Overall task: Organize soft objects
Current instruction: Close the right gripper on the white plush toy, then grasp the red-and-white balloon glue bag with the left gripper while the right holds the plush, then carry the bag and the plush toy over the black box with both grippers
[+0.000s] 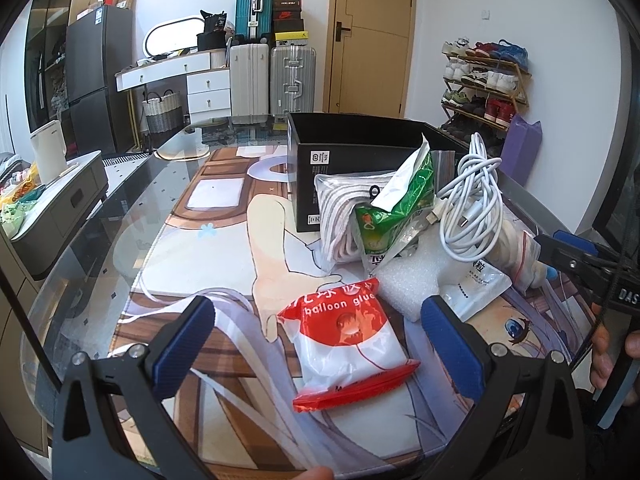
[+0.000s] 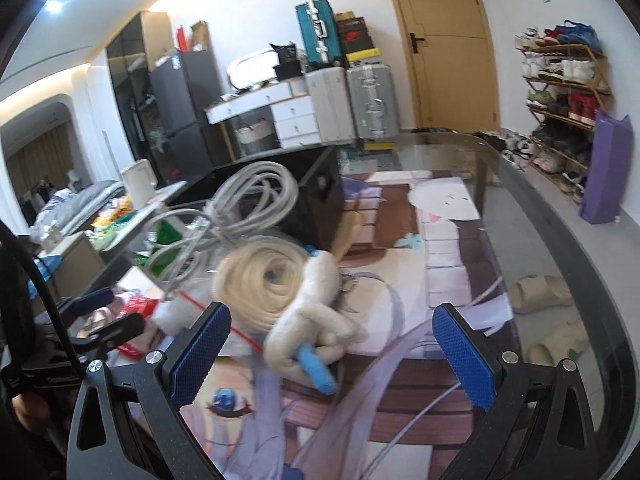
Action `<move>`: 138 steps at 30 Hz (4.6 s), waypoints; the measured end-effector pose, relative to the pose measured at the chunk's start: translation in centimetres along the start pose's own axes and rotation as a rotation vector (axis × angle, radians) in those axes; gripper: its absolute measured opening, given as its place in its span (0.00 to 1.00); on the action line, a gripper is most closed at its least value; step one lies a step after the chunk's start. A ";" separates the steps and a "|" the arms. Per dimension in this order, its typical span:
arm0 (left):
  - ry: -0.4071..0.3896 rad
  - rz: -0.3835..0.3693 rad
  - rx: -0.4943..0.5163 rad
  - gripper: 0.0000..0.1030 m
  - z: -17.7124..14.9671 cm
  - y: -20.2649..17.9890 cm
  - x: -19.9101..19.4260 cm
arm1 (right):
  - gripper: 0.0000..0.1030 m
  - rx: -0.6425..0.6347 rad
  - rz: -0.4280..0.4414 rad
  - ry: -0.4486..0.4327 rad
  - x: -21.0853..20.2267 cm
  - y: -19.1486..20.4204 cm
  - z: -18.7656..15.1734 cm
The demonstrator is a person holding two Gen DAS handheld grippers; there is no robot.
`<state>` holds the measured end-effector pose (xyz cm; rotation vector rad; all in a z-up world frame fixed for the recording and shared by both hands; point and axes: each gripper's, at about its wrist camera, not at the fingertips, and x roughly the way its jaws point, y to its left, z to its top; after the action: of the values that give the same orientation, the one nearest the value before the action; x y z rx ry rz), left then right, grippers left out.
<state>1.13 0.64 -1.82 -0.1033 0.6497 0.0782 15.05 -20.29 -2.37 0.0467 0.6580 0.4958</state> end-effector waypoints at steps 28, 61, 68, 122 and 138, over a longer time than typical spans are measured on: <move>0.023 0.010 0.009 1.00 -0.2 0.2 0.9 | 0.99 -0.034 -0.078 0.191 3.2 -0.6 0.3; 0.039 0.007 0.006 1.00 -0.5 0.3 1.0 | 0.35 -0.092 -0.046 0.097 1.8 0.7 0.0; 0.044 -0.054 -0.063 0.99 -0.3 1.6 0.8 | 0.35 -0.086 -0.049 0.051 0.9 0.4 0.5; -0.141 -0.106 -0.038 0.42 7.9 1.7 -3.4 | 0.35 -0.133 0.059 -0.134 -3.9 2.6 6.7; -0.141 -0.103 -0.053 0.42 12.2 1.8 -1.2 | 0.35 -0.198 0.129 -0.103 -2.2 3.6 11.8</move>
<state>7.35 3.89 8.45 -0.1806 0.5007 0.0029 19.00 -16.78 8.98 -0.0723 0.5050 0.6764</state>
